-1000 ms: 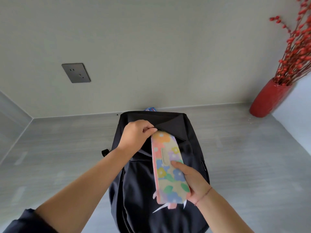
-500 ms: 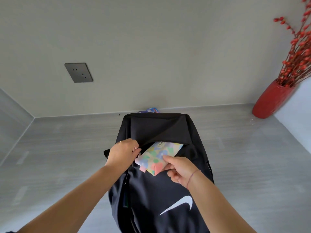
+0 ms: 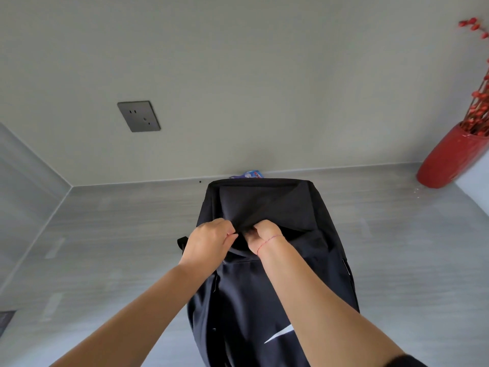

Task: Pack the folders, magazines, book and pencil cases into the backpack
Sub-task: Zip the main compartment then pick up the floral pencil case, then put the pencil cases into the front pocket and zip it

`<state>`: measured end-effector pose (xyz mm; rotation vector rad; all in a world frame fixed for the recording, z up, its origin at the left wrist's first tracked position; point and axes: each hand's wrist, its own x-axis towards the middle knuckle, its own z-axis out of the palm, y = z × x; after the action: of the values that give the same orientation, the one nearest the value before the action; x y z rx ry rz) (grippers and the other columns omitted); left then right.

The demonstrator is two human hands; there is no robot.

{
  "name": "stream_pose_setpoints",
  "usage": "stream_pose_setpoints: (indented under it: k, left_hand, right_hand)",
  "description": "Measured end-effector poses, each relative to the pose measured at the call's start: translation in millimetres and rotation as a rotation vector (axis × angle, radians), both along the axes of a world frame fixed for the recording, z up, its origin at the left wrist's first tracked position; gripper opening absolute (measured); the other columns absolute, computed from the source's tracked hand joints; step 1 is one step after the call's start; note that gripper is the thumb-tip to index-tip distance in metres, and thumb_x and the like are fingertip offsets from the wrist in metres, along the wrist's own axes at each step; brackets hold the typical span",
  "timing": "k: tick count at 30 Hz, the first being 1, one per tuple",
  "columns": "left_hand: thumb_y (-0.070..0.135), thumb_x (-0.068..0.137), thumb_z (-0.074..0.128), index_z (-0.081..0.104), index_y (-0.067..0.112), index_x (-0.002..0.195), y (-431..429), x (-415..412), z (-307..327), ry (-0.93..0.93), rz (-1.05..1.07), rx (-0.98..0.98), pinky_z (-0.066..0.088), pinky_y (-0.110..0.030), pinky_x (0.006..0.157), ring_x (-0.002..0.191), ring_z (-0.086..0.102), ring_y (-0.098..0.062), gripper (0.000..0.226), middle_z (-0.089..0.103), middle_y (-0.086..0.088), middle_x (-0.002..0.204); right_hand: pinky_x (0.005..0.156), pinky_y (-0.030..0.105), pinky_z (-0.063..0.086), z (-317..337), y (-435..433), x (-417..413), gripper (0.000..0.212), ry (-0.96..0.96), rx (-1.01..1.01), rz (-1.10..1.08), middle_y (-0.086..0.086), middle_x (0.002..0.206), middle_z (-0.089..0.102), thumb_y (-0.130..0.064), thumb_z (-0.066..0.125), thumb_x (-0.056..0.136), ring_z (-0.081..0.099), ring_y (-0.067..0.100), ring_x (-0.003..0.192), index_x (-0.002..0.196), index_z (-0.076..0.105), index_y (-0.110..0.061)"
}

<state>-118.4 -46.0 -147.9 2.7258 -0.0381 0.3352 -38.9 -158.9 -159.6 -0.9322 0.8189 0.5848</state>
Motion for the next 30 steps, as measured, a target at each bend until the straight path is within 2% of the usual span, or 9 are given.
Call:
stream_pose_setpoints:
  k: [4, 7, 10, 14, 17, 21, 25, 27, 30]
  left_hand:
    - [0.020, 0.086, 0.065, 0.063, 0.011, 0.079, 0, 1, -4, 0.002, 0.002, 0.002, 0.049, -0.035, 0.057, 0.067, 0.059, -0.022, 0.012, 0.063, -0.002, 0.077]
    - [0.015, 0.079, 0.072, 0.064, 0.010, 0.075, -1, 2, -6, -0.010, -0.013, 0.047, 0.041, -0.027, 0.052, 0.065, 0.061, -0.023, 0.010, 0.063, -0.002, 0.073]
    - [0.003, 0.068, 0.078, 0.064, 0.007, 0.071, -5, 2, -9, -0.051, -0.066, 0.055, 0.045, -0.027, 0.055, 0.064, 0.061, -0.026, 0.015, 0.063, -0.005, 0.072]
    - [0.006, 0.080, 0.068, 0.064, 0.002, 0.076, -9, 3, -14, -0.029, -0.102, 0.017, 0.050, -0.036, 0.065, 0.071, 0.059, -0.028, 0.007, 0.064, -0.009, 0.077]
    - [0.012, 0.084, 0.066, 0.064, 0.005, 0.079, -7, 1, -15, -0.013, -0.117, -0.012, 0.046, -0.028, 0.064, 0.073, 0.059, -0.025, 0.009, 0.063, -0.007, 0.078]
    - [0.033, 0.085, 0.067, 0.065, 0.017, 0.080, 9, 9, -12, 0.010, -0.044, -0.124, 0.040, -0.015, 0.060, 0.071, 0.057, -0.009, 0.016, 0.063, 0.008, 0.079]
    - [0.036, 0.091, 0.055, 0.062, 0.028, 0.081, 45, 42, -11, 0.020, 0.306, -0.462, 0.043, -0.016, 0.061, 0.071, 0.059, -0.001, 0.015, 0.064, 0.014, 0.076]
    - [0.031, 0.092, 0.053, 0.062, 0.026, 0.086, 62, 65, -12, 0.058, 0.459, -0.603, 0.040, -0.018, 0.061, 0.073, 0.058, -0.006, 0.012, 0.063, 0.014, 0.078]
    - [0.020, 0.091, 0.054, 0.064, 0.014, 0.101, 83, 104, -24, 0.151, 0.616, -0.881, 0.044, -0.031, 0.079, 0.085, 0.054, -0.016, 0.015, 0.061, 0.000, 0.092]
  right_hand:
    - [0.114, 0.042, 0.030, -3, -5, -10, 0.047, -0.018, 0.450, -0.170, 0.020, 0.142, 0.045, 0.016, 0.020, 0.090, 0.040, 0.035, 0.133, 0.125, 0.050, 0.007]
    - [0.116, 0.047, 0.026, -6, -21, -29, 0.041, -0.129, 0.510, -0.057, 0.025, 0.137, 0.046, 0.018, 0.020, 0.085, 0.039, 0.039, 0.133, 0.106, 0.055, 0.011]
    - [0.115, 0.050, 0.027, -4, -38, -31, 0.047, -0.138, 0.564, -0.176, 0.021, 0.127, 0.047, 0.014, 0.022, 0.078, 0.038, 0.038, 0.132, 0.114, 0.050, 0.002]
    - [0.112, 0.044, 0.034, 3, -38, -18, 0.054, -0.187, 0.582, -0.170, 0.017, 0.126, 0.057, 0.008, 0.035, 0.063, 0.052, 0.037, 0.119, 0.111, 0.058, -0.002]
    - [0.111, 0.045, 0.035, 7, -40, -15, 0.049, -0.188, 0.562, -0.125, 0.017, 0.133, 0.056, 0.005, 0.038, 0.074, 0.049, 0.036, 0.127, 0.118, 0.058, -0.001]
    - [0.106, 0.043, 0.040, 9, -71, -26, 0.028, -0.173, 0.389, 0.284, 0.020, 0.131, 0.053, -0.006, 0.038, 0.089, 0.050, 0.033, 0.127, 0.110, 0.055, 0.003]
    - [0.066, 0.030, 0.059, 39, -107, -1, 0.022, -0.463, -0.116, 0.768, 0.017, 0.099, 0.074, -0.015, 0.060, 0.079, 0.074, 0.024, 0.088, 0.093, 0.072, -0.005]
    - [0.061, 0.027, 0.059, 57, -108, 32, 0.018, -0.583, -0.231, 0.681, 0.015, 0.088, 0.075, -0.010, 0.055, 0.084, 0.074, 0.020, 0.075, 0.091, 0.071, -0.006]
    - [0.083, 0.033, 0.056, 57, -84, 99, 0.023, -0.681, -0.394, 0.423, 0.017, 0.098, 0.070, 0.001, 0.043, 0.092, 0.068, 0.026, 0.089, 0.101, 0.064, 0.000]
